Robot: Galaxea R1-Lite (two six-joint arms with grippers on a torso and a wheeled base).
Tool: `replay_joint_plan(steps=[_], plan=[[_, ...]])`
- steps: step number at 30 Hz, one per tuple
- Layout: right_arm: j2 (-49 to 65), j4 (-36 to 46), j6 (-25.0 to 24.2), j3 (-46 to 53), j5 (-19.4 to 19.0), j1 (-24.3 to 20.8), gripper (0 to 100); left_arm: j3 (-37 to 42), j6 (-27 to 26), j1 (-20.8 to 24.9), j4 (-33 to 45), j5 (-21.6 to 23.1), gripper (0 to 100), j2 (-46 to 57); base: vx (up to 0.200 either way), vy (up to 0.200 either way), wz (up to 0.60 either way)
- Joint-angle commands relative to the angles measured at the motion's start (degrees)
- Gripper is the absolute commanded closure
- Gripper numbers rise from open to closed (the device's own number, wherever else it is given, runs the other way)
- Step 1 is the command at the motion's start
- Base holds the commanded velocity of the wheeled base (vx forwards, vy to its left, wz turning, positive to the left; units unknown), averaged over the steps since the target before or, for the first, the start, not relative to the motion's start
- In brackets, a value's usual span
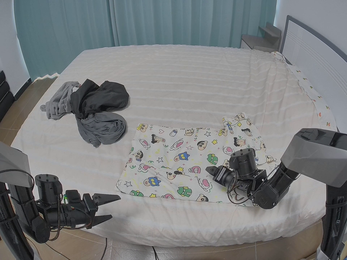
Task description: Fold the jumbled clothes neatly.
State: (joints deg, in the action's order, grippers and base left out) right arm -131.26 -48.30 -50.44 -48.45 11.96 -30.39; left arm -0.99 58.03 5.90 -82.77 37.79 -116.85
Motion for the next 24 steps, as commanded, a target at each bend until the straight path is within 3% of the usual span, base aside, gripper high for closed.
replay_joint_plan(steps=[1,14,19,24], plan=[[0.6,-0.3,0.0,-0.2,0.2,0.2,0,0.6,0.0,0.0,0.0,0.0,0,0.0,0.0,0.0,0.0],[5.6,-0.3,-0.2,1.1,-0.1,2.1,0,0.5,0.1,0.0,0.0,0.0,0,0.0,0.0,0.0,0.0],[12.3,-0.1,-0.1,6.5,-2.4,5.1,0,0.5,0.1,0.1,0.0,0.0,0,0.0,0.0,0.0,0.0],[16.9,-0.3,-0.4,15.0,-8.5,12.3,0,0.5,0.0,0.1,0.0,0.0,0,0.0,0.0,0.0,0.0]])
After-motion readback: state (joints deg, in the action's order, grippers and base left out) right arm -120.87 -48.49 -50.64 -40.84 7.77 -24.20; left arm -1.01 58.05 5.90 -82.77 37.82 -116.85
